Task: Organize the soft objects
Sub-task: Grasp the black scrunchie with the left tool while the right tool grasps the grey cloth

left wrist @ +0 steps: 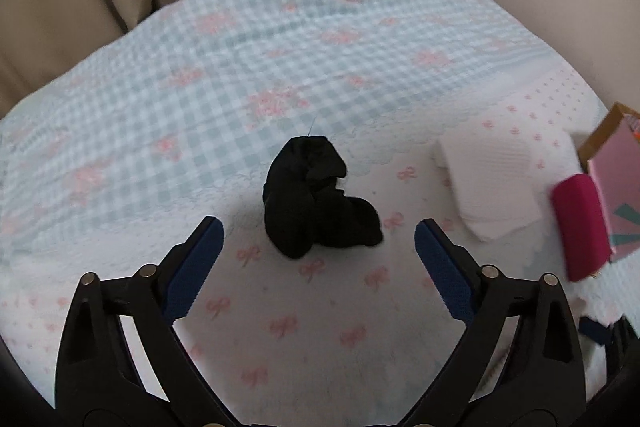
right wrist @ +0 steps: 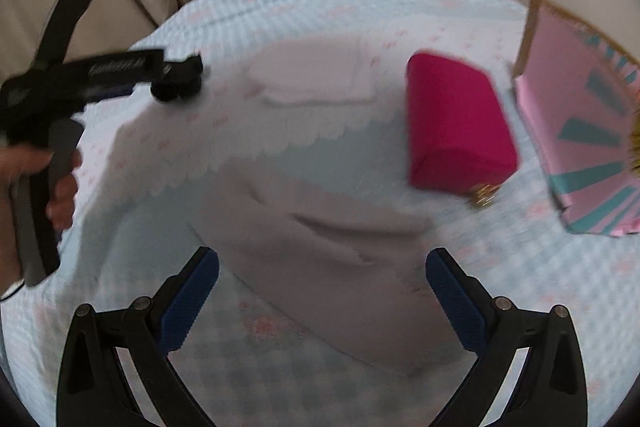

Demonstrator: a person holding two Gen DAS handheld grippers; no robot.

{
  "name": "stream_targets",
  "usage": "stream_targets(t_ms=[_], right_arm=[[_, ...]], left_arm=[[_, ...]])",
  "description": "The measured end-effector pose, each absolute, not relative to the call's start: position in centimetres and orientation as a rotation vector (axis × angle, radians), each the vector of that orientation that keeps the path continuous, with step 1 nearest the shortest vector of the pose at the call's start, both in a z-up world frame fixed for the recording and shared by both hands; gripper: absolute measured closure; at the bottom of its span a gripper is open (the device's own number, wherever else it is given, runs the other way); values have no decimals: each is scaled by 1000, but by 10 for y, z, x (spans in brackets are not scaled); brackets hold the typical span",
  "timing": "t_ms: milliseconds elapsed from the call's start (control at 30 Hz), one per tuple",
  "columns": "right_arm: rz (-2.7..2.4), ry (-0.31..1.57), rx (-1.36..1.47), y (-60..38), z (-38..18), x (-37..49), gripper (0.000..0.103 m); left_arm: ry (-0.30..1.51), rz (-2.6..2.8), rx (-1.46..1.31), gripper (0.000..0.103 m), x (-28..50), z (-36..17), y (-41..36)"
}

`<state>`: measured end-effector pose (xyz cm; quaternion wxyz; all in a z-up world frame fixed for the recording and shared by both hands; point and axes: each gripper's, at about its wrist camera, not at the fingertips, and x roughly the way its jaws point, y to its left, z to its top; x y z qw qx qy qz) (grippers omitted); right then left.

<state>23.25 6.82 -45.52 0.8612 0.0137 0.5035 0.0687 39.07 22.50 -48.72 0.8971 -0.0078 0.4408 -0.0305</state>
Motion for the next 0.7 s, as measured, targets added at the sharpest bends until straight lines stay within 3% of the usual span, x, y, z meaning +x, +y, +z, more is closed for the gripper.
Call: stream_targets(t_ms=[133, 200, 300, 400, 500, 567, 700], right_arm=[[159, 1031, -87, 79, -465, 232, 0], [171, 1013, -82, 79, -465, 233, 0], [171, 1000, -84, 78, -467, 236, 7], [154, 983, -87, 74, -463, 235, 29], [167, 967, -108, 74, -460, 235, 56], [211, 971, -117, 83, -460, 238, 83], [259, 988, -128, 96, -458, 238, 89]], left_arm=[[918, -61, -19, 14, 405, -501, 224], [926, -58, -16, 33, 410, -507, 223], [922, -46, -5, 45, 414, -511, 223], [911, -46, 2, 67, 416, -510, 222], [911, -45, 3, 77, 417, -509, 223], [912, -47, 1, 82, 417, -507, 224], [909, -46, 6, 85, 416, -501, 223]])
